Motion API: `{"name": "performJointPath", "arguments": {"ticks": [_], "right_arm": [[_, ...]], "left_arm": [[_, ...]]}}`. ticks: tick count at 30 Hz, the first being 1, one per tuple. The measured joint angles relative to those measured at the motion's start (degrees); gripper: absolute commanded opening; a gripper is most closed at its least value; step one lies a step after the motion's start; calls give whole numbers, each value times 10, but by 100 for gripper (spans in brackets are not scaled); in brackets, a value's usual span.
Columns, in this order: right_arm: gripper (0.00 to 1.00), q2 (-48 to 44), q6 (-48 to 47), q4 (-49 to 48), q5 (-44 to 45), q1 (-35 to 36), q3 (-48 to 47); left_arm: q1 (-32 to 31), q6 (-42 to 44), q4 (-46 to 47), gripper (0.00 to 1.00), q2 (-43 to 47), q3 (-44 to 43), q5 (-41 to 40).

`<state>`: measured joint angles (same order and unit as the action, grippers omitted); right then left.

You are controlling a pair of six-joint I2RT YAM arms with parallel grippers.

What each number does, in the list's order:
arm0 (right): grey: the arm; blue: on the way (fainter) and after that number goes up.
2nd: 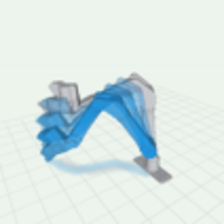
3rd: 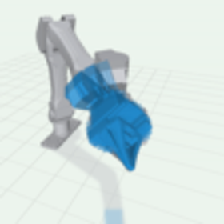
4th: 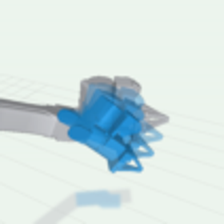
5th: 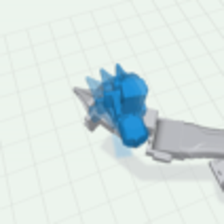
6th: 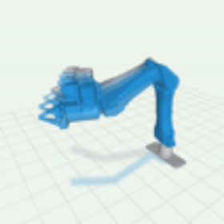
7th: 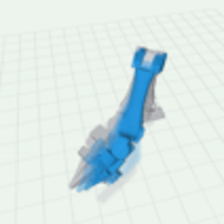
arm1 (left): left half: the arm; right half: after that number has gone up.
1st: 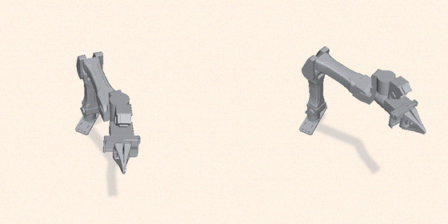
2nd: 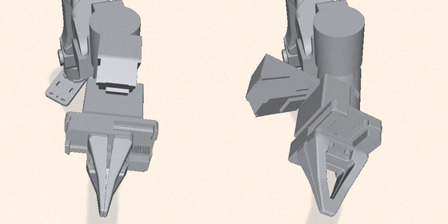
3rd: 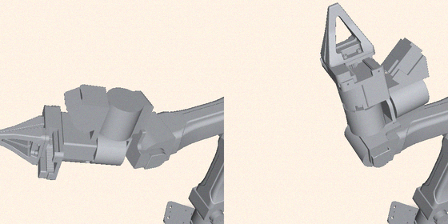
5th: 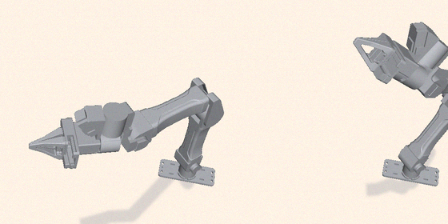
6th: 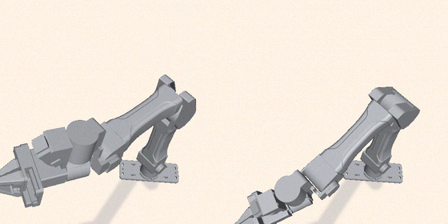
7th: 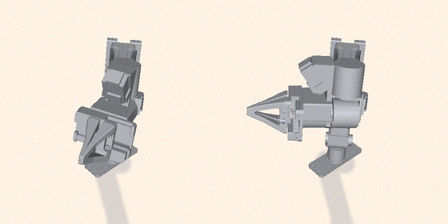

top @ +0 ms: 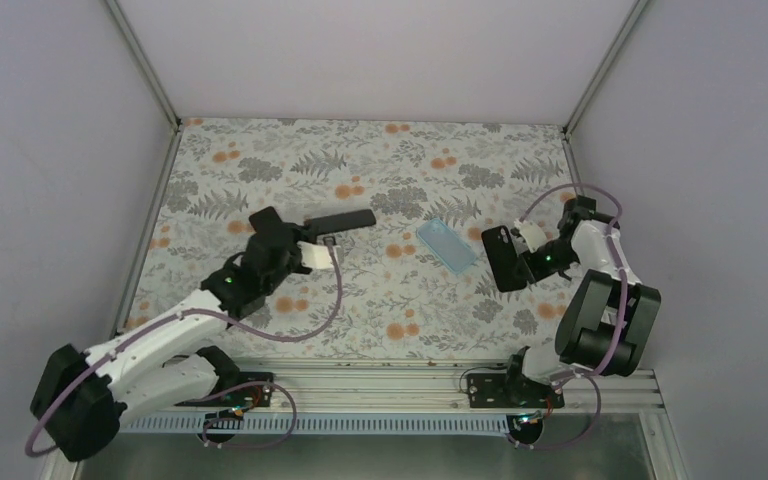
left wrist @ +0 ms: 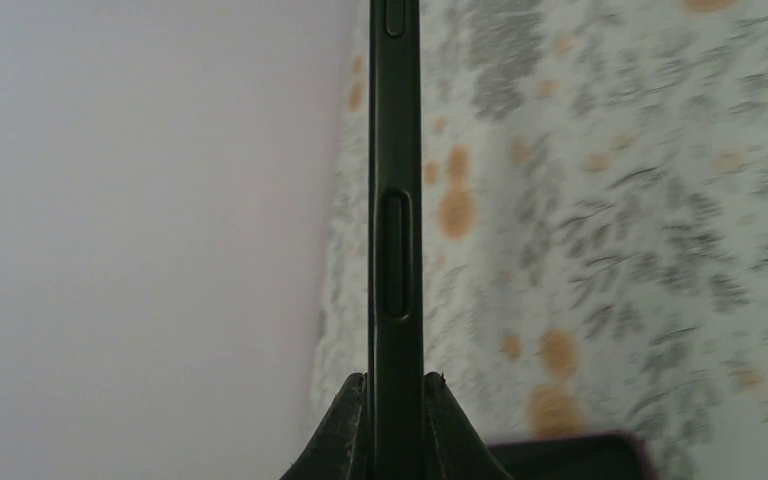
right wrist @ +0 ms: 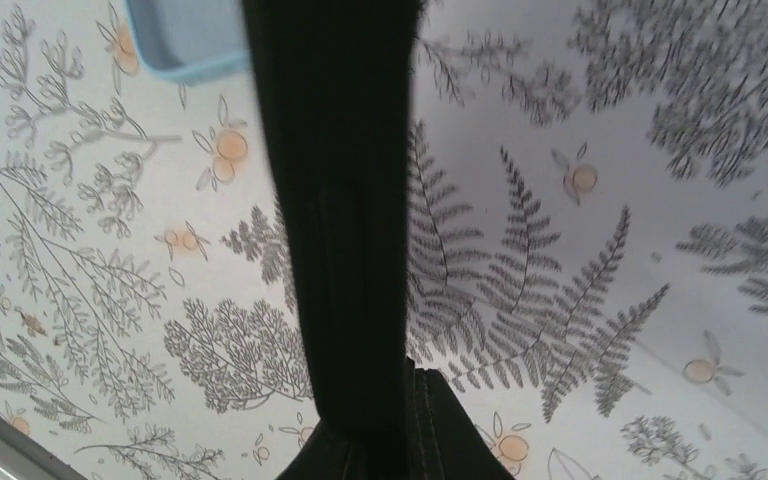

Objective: Take the phone out of the phone case
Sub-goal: Place the phone case at the center of the board, then reset both arms

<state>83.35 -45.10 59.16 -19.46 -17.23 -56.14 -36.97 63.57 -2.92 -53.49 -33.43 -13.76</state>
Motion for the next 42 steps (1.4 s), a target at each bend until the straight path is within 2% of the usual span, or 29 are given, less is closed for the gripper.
{"name": "performJointPath", "arguments": {"ticks": [5, 10, 11, 13, 17, 18, 19, 20, 27, 33, 38, 42], "right_arm": [[4, 19, -16, -2, -8, -37, 22], [7, 34, -17, -17, -8, -55, 23], [9, 34, -17, -19, -8, -58, 23], [15, 35, -17, -23, -8, -62, 23], [57, 49, -16, -28, -7, -71, 23], [67, 52, -20, -29, -7, -73, 23], [87, 54, -21, -29, -6, -74, 23], [98, 54, -21, -29, -4, -76, 23], [100, 26, -24, -19, 5, -88, 15], [100, -33, -21, 7, -3, -95, -31], [100, -111, -16, 14, -76, -95, -77], [100, -203, 38, -56, -130, -95, -56]], "left_arm": [[-79, -24, 4, 2, -86, 9, -31], [-108, -30, 10, 5, -177, 33, -49], [-109, -29, 11, 8, -187, 38, -51], [-112, -30, 16, 30, -203, 46, -58], [-127, -27, 38, 79, -220, 43, -68], [-133, -26, 39, 88, -223, 43, -68], [-140, -27, 39, 94, -225, 43, -66], [-146, -25, 37, 99, -226, 43, -63], [-179, -38, -17, 100, -220, 21, -9], [-167, -88, -122, 100, -205, -87, 94], [-85, -140, -201, 100, -217, -241, 204], [-9, -187, -250, 100, -256, -375, 287]]}}
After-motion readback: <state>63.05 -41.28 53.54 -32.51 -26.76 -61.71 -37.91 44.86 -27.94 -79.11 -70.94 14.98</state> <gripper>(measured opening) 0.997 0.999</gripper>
